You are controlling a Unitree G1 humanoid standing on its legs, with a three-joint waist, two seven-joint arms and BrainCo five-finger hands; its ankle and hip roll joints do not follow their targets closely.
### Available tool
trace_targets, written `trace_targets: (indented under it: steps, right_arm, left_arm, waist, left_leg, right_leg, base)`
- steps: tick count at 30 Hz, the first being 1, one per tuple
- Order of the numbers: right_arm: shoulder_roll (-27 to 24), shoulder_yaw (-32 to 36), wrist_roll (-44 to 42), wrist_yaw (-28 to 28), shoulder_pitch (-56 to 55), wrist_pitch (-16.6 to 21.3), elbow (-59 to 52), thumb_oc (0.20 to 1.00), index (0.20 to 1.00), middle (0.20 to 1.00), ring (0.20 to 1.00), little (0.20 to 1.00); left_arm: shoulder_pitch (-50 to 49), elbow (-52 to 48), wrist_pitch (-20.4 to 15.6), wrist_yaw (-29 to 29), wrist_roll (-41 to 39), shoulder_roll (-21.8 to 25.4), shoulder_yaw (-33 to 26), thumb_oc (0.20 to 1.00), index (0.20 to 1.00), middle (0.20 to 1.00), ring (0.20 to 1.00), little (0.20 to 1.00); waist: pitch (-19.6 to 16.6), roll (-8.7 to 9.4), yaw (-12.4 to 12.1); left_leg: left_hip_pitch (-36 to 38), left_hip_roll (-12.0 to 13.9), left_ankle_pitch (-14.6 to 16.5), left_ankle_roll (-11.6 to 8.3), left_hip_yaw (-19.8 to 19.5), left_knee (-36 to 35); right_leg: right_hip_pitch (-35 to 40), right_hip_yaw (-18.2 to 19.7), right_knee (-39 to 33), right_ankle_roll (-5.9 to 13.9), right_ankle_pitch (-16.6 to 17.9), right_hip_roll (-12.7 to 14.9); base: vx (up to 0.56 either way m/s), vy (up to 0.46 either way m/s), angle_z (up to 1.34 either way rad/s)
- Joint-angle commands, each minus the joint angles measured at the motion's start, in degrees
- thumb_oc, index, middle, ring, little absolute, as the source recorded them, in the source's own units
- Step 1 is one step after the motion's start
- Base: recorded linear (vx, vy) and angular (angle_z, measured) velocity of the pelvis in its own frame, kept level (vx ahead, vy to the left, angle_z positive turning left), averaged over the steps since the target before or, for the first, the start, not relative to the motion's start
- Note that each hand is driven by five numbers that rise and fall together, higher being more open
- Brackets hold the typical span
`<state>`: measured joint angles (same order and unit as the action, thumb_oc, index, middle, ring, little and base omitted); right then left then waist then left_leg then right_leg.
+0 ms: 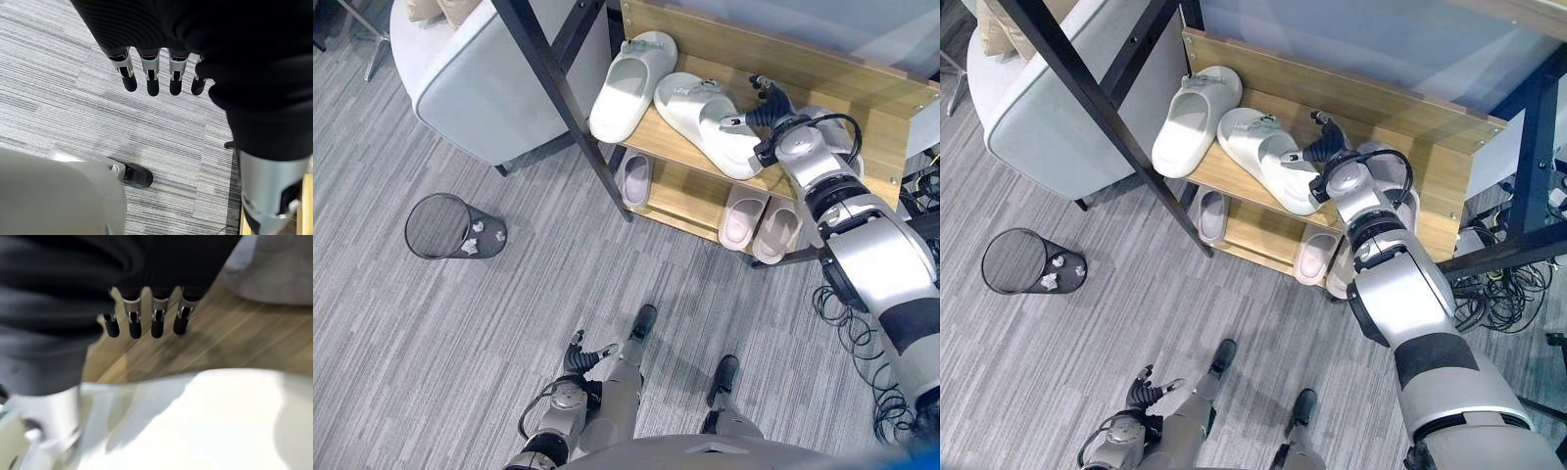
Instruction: Arrange the slippers neatly on the shoe rack.
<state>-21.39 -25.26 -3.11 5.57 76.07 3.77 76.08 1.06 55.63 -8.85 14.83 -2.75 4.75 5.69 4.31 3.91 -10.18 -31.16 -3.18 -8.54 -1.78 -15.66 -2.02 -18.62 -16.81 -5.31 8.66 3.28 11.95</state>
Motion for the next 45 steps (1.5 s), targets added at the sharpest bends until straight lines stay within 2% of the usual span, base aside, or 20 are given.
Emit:
trace_targets:
  steps: [1, 4, 5, 6, 9, 12, 16, 22, 25, 26, 29, 37, 41, 44, 45]
  right_arm:
    - [-3.7, -2.0, 0.4, 0.6, 6.3, 2.8, 0.2, 0.2, 0.2, 0.2, 0.2, 0.2]
    - [-3.3, -2.4, 1.9, 1.8, 6.9, 2.4, 2.1, 0.2, 0.2, 0.2, 0.2, 0.2]
    - [-1.1, 0.0, 1.9, 3.1, 7.2, 1.9, 3.4, 0.2, 0.2, 0.2, 0.2, 0.2]
    - [-0.5, 1.3, 1.8, 4.1, 8.2, 1.8, 4.8, 0.2, 0.2, 0.2, 0.2, 0.2]
    - [-0.8, 9.5, -4.6, 12.2, 11.0, 1.1, 12.2, 0.2, 0.2, 0.2, 0.2, 0.2]
    - [2.1, 11.3, -5.2, 16.7, 12.8, -0.1, 15.3, 0.2, 0.2, 0.2, 0.2, 0.2]
    - [4.4, 13.2, -5.9, 17.8, 13.3, -0.4, 16.1, 0.2, 0.2, 0.2, 0.2, 0.2]
    - [7.1, 19.5, -14.0, 17.4, 14.2, -0.1, 15.0, 0.2, 0.2, 0.2, 0.2, 0.2]
    - [7.8, 23.1, -18.3, 19.8, 15.4, 0.7, 15.6, 0.2, 0.2, 0.2, 0.2, 0.2]
    - [8.2, 24.3, -19.6, 22.2, 16.3, 0.8, 17.0, 0.2, 0.2, 0.2, 0.2, 0.2]
    - [9.0, 26.1, -21.0, 23.4, 16.4, 0.7, 18.3, 0.2, 0.2, 0.2, 0.2, 0.2]
    - [11.0, 29.3, -23.8, 26.2, 17.3, -3.2, 21.3, 0.2, 0.2, 0.2, 0.2, 0.2]
    - [11.4, 32.6, -26.2, 29.8, 16.8, -4.4, 21.3, 0.2, 0.2, 0.2, 0.2, 0.2]
    - [11.7, 34.0, -28.2, 30.2, 16.7, -4.9, 21.3, 0.2, 0.2, 0.2, 0.2, 0.2]
    - [11.7, 35.0, -29.7, 30.3, 16.6, -4.8, 21.3, 0.338, 0.338, 0.338, 0.338, 0.338]
  left_arm:
    - [-8.9, 1.5, 3.3, -0.6, 3.0, -2.4, 3.7, 1.0, 1.0, 1.0, 1.0, 1.0]
    - [-9.0, 1.5, 3.1, -0.5, 2.8, -2.6, 3.7, 1.0, 1.0, 1.0, 1.0, 1.0]
    - [-4.4, 3.7, 3.0, -0.2, 0.7, -4.9, 1.5, 1.0, 1.0, 1.0, 1.0, 1.0]
    - [-2.2, 5.4, 2.3, -0.1, 0.5, -5.3, 1.8, 1.0, 1.0, 1.0, 1.0, 1.0]
    - [-1.9, 8.1, 0.4, -0.8, -0.3, -5.0, 2.6, 1.0, 1.0, 1.0, 1.0, 1.0]
    - [-0.2, 9.0, 0.5, -1.1, -2.4, -5.6, 1.5, 1.0, 1.0, 1.0, 1.0, 1.0]
    - [1.3, 9.2, 1.0, -1.1, -3.6, -5.9, 1.0, 1.0, 1.0, 1.0, 1.0, 1.0]
    - [3.0, 11.6, 1.6, -1.2, -3.0, -5.7, 1.2, 1.0, 1.0, 1.0, 1.0, 1.0]
    - [3.5, 12.2, 2.1, -1.6, -2.3, -5.5, 1.5, 1.0, 1.0, 1.0, 1.0, 1.0]
    - [3.2, 12.0, 2.5, -1.6, -2.1, -5.4, 1.9, 1.0, 1.0, 1.0, 1.0, 1.0]
    - [3.9, 12.2, 3.1, -1.9, -2.3, -5.4, 1.2, 1.0, 1.0, 1.0, 1.0, 1.0]
    - [7.0, 14.3, 4.4, -2.0, -3.5, -5.9, 0.0, 1.0, 1.0, 1.0, 1.0, 1.0]
    - [7.7, 13.9, 5.1, -2.4, -4.6, -6.9, -0.1, 1.0, 1.0, 1.0, 1.0, 1.0]
    - [8.5, 12.8, 6.1, -3.3, -10.0, -8.5, -3.0, 1.0, 1.0, 1.0, 1.0, 1.0]
    - [9.3, 12.1, 6.8, -3.0, -13.5, -9.6, -4.6, 1.0, 1.0, 1.0, 1.0, 1.0]
  waist:
    - [3.8, 0.82, -2.0]
    - [3.7, 0.9, -2.0]
    - [3.5, 0.87, -1.4]
    - [3.6, 0.95, -1.1]
    - [3.1, 0.89, -0.1]
    - [2.7, 0.81, 1.0]
    - [2.6, 0.78, 1.7]
    - [2.2, 1.35, 1.0]
    - [1.9, 1.54, 0.6]
    - [1.9, 1.6, 0.3]
    - [1.8, 1.6, 0.2]
    - [1.6, 1.8, -0.3]
    - [1.6, 2.14, -0.7]
    - [1.6, 2.29, -1.0]
    - [1.6, 2.49, -1.1]
  left_leg:
    - [5.8, -2.7, 0.9, 1.0, -0.4, -2.8]
    - [5.8, -2.9, 0.7, 1.02, -0.4, -2.8]
    - [5.9, -2.9, 0.8, 1.1, -0.2, -2.9]
    - [6.1, -2.9, 0.8, 1.21, -0.1, -3.0]
    - [6.6, -3.3, 1.2, 1.92, 0.6, -3.0]
    - [7.4, -3.0, 1.4, 2.26, 1.8, -3.0]
    - [8.1, -3.0, 1.7, 2.61, 2.2, -3.0]
    - [8.1, -3.0, 1.8, 2.67, 2.4, -3.0]
    - [8.2, -3.2, 1.9, 2.63, 2.3, -3.0]
    - [8.1, -3.2, 1.9, 2.52, 2.4, -3.0]
    - [8.3, -3.3, 2.0, 2.62, 2.4, -3.0]
    - [8.6, -3.7, 1.9, 2.6, 2.2, -3.0]
    - [8.5, -3.9, 2.0, 2.61, 2.1, -3.0]
    - [8.5, -4.2, 2.1, 2.64, 1.9, -3.0]
    - [8.6, -4.3, 2.2, 2.67, 1.8, -3.0]
  right_leg:
    - [6.2, -1.6, 0.3, 5.94, -2.9, 1.9]
    - [6.7, -2.3, 0.3, 6.05, -3.2, 2.0]
    - [6.6, -2.0, 0.3, 6.02, -3.3, 2.0]
    - [6.7, -1.8, 0.3, 6.07, -3.3, 2.0]
    - [7.1, -1.0, 0.3, 6.34, -3.3, 2.6]
    - [7.4, 0.2, 0.3, 6.34, -3.4, 2.7]
    - [7.6, 0.9, 0.3, 6.34, -3.3, 2.8]
    - [7.6, 0.7, 0.3, 6.34, -3.4, 2.7]
    - [7.9, 0.3, 0.3, 6.34, -3.7, 2.8]
    - [8.0, 0.2, 0.3, 6.34, -3.7, 2.8]
    - [8.3, 0.2, 0.3, 6.34, -3.8, 2.8]
    - [8.8, -0.2, 0.3, 6.34, -4.0, 2.9]
    - [9.1, -0.7, 0.3, 6.34, -4.4, 2.9]
    - [9.2, -0.9, 0.3, 6.34, -4.6, 2.8]
    - [9.3, -1.1, 0.3, 6.34, -4.6, 2.8]
  base:
    - [0.02, 0.012, 0.13]
    - [0.01, 0.02, 0.11]
    - [-0.01, 0.032, 0.04]
    - [-0.02, 0.036, -0.02]
    - [-0.02, 0.055, 0.04]
    - [-0.01, 0.079, -0.22]
    - [0.01, 0.028, -0.12]
    - [0.01, -0.005, -0.02]
    - [0.01, -0.011, 0.01]
    - [0.01, -0.026, 0.03]
    - [0.0, 0.0, 0.0]
    - [0.0, 0.0, 0.0]
    - [0.0, -0.005, 0.01]
    - [0.01, -0.018, 0.04]
    - [0.02, -0.016, 0.05]
